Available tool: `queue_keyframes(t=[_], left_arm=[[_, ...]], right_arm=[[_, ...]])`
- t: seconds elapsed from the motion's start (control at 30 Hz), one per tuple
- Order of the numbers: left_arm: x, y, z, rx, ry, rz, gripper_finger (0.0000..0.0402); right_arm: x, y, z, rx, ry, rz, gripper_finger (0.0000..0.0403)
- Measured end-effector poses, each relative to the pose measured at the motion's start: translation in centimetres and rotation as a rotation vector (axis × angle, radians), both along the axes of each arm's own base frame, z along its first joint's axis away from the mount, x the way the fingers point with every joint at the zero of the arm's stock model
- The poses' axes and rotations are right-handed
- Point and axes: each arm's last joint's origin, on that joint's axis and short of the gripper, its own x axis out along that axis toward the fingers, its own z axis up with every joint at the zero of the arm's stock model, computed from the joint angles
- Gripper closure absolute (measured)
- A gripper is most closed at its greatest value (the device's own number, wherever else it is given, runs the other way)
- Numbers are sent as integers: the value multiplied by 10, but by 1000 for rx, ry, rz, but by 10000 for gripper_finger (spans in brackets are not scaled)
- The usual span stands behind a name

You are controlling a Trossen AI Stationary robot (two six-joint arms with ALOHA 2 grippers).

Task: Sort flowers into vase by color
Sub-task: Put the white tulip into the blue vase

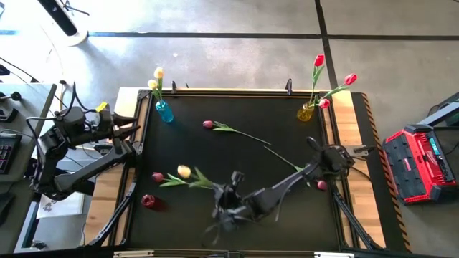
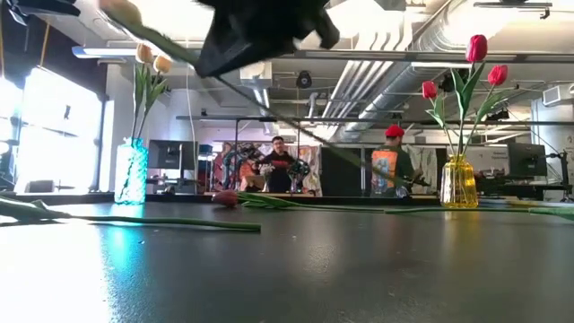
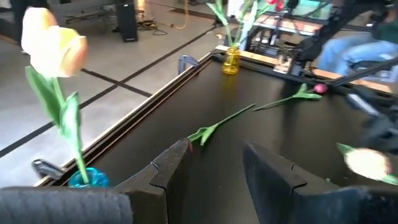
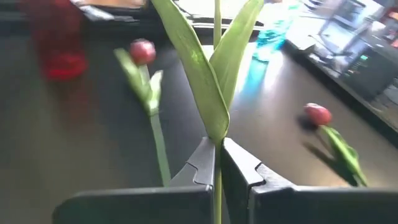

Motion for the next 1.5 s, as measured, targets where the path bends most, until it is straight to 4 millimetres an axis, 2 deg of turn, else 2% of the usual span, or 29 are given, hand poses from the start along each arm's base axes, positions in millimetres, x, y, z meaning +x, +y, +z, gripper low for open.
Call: queue_keyframes(t=[0.23, 0.4, 0.7, 1.17, 1.37, 1.5], left_arm=[[14, 8, -20, -44, -3, -99, 269], [22, 15, -32, -53, 18, -118, 269], [31, 19, -40, -68, -16, -221, 269], [33, 20, -35, -53, -59, -218, 269], [41, 24, -17, 23, -287, -283, 269], [48, 28, -17, 37, -380, -356, 269]], right_arm=[[35, -49, 16, -36, -116, -43, 403], [56, -83, 31, 3, -218, 65, 403], [77, -145, 46, 136, -382, 228, 403], [80, -189, 89, 45, -780, 438, 403], [80, -204, 93, 85, -830, 514, 403], [80, -206, 91, 97, -820, 510, 403]])
